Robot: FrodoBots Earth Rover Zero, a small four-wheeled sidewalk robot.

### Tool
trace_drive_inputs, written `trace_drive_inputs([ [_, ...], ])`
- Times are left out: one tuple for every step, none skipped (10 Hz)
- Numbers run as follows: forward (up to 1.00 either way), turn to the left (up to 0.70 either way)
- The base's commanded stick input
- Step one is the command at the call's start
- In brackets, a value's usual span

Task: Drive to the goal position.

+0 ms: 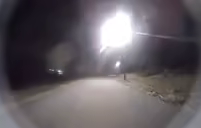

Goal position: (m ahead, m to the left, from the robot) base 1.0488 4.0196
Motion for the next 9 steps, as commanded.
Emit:
trace_drive_inputs([
  [1.0,0.03],
  [1.0,0.03],
  [1.0,0.03],
  [1.0,0.04],
  [1.0,0.05],
  [1.0,0.05],
  [1.0,0.05],
  [1.0,0.06],
  [1.0,0.06],
])
